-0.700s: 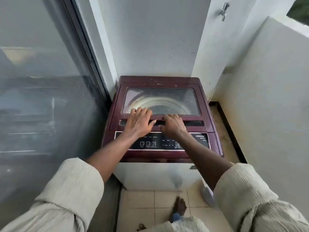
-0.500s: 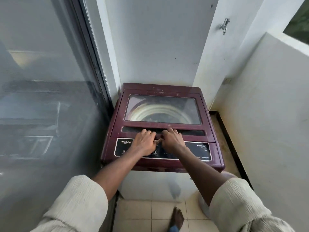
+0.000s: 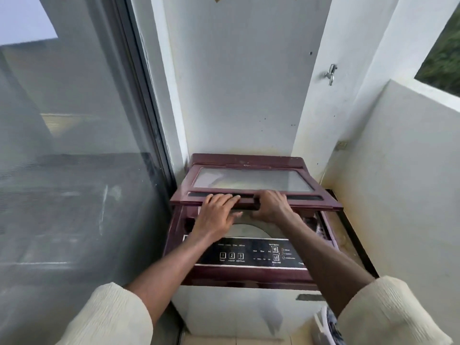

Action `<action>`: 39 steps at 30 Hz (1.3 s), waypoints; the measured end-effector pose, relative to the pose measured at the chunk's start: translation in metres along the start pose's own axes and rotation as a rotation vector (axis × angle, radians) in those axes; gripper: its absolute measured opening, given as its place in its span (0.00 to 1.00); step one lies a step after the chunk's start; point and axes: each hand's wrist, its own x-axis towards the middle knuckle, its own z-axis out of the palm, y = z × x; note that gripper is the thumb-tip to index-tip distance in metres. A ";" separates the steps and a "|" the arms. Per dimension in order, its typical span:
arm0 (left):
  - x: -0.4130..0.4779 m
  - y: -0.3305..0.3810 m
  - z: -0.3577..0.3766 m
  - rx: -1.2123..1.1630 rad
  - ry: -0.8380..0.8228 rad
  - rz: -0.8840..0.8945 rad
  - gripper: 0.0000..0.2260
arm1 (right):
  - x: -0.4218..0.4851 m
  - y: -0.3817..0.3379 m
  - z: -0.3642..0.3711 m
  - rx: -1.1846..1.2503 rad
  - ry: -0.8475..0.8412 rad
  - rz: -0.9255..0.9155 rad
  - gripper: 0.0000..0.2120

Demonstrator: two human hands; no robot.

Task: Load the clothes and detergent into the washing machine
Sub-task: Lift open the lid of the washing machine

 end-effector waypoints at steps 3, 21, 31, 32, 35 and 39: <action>0.039 0.002 -0.025 -0.044 0.172 0.034 0.13 | 0.015 -0.002 -0.031 0.072 0.107 -0.010 0.15; 0.280 -0.047 -0.065 0.209 0.482 -0.057 0.21 | 0.223 0.004 -0.133 0.035 0.769 -0.214 0.17; 0.388 -0.082 -0.034 0.141 0.411 -0.244 0.20 | 0.337 0.032 -0.133 -0.056 0.564 -0.254 0.29; 0.393 -0.086 -0.032 0.139 0.414 -0.233 0.20 | 0.344 0.034 -0.130 -0.066 0.549 -0.254 0.32; 0.398 -0.095 -0.025 0.113 0.466 -0.191 0.22 | 0.355 0.036 -0.118 -0.054 0.612 -0.248 0.37; 0.397 -0.102 -0.019 0.179 0.349 -0.172 0.31 | 0.359 0.033 -0.111 -0.032 0.639 -0.218 0.39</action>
